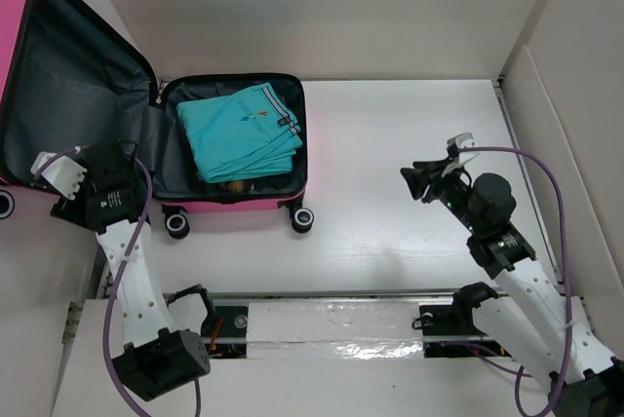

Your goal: Pack the luggage

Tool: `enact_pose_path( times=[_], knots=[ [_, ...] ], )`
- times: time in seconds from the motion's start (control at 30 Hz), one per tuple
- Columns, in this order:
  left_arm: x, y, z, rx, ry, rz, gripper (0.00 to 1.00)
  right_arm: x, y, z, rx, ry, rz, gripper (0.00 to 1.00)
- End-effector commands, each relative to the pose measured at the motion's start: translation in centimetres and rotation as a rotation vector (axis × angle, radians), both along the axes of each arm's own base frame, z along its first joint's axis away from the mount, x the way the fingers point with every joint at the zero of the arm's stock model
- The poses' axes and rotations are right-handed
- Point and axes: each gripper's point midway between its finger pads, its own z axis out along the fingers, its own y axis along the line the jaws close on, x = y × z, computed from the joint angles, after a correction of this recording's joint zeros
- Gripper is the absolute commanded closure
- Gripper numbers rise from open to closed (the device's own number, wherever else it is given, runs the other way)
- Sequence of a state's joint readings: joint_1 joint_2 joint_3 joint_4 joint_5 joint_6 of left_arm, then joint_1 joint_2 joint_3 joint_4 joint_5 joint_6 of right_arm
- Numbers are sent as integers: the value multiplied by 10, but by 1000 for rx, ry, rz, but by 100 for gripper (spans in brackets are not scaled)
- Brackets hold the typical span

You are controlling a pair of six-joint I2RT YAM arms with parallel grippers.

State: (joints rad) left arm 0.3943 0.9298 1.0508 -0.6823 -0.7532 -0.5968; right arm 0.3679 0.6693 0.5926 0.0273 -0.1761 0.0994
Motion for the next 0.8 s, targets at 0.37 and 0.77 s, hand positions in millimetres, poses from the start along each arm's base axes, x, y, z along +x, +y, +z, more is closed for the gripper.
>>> enact_pose_path(
  times=[0.37, 0.77],
  knots=[
    [24, 32, 48, 84, -1, 137, 68, 8, 0, 16, -19, -33, -23, 55],
    [71, -6, 59, 71, -125, -145, 100, 22, -1, -2, -37, 30, -58, 55]
  ],
)
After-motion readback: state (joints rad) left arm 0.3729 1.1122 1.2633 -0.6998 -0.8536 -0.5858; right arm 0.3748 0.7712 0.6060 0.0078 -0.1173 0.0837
